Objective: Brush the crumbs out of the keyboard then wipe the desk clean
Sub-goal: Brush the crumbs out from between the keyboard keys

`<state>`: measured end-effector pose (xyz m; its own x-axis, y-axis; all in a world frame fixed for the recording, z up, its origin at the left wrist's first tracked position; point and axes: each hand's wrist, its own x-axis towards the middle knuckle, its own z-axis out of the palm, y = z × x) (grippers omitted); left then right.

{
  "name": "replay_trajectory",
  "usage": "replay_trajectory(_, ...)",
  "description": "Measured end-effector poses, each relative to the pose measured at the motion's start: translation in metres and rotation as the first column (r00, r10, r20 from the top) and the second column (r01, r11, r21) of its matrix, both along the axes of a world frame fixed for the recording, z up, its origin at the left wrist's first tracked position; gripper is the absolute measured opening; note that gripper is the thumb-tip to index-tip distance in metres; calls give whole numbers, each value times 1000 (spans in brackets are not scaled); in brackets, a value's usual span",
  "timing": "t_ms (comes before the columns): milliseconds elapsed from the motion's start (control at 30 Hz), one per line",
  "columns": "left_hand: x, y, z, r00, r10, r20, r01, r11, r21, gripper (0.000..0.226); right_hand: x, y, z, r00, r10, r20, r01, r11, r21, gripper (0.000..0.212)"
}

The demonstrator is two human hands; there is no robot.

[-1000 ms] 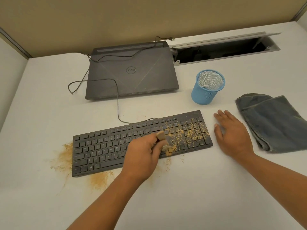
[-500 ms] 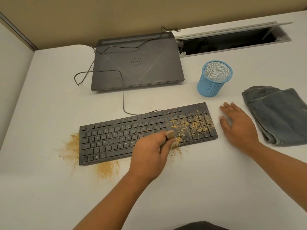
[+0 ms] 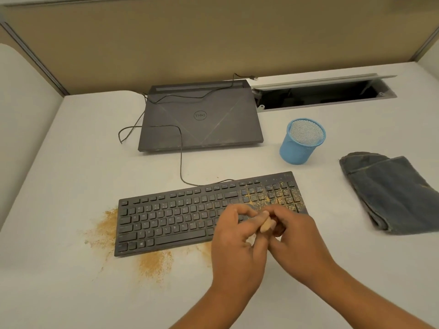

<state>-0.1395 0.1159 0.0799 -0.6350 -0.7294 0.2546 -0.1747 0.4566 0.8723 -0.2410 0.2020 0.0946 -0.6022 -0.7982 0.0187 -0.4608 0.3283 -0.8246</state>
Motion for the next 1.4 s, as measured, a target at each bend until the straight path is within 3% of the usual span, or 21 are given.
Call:
replay_trajectory(133,9,-20,-5,997,-73,28,75,994,-79,42,-8,-3,-3,1000,-7,10,7,1000,12,15)
replay_trajectory(233,30,-50,-29,977,-1,212,57,964,-258,58,-15,-4,1,999,-36,37,36,999,17,26)
replay_trajectory(367,57,-81,-64,868,169,466,62,895,-441,64,-24,-8,3,993,-73,91,73,997,10,29)
replay_trajectory(500,62,-88,-77,761,224,609,125,870,-477,75,-38,-19,5,990,-136,-48,140,986,94,15)
replay_trajectory(633,61,-87,-79,740,223,635,145,868,-474,79,-49,-29,10,983,-165,-75,174,977,127,13)
replay_trajectory(767,61,-87,-80,731,223,645,152,868,-472,79,-52,-40,10,976,-186,-109,196,977,87,28)
replay_trajectory(933,61,-87,-80,730,212,649,155,874,-461,79,-50,-50,14,973,62,-222,4,958,285,32)
replay_trajectory(1033,62,-87,-82,722,211,659,161,875,-457,79,-50,-54,22,965,84,-250,-12,961,277,45)
replay_trajectory(1200,61,-87,-80,717,213,664,165,873,-459,80,-52,-65,30,967,140,-215,-55,931,360,33)
replay_trajectory(1300,61,-87,-79,711,211,671,174,872,-457,81,-59,-73,35,976,75,-205,-18,964,267,30)
replay_trajectory(1400,61,-87,-79,700,208,683,180,874,-452,81,-61,-81,35,965,121,-233,-39,944,328,29)
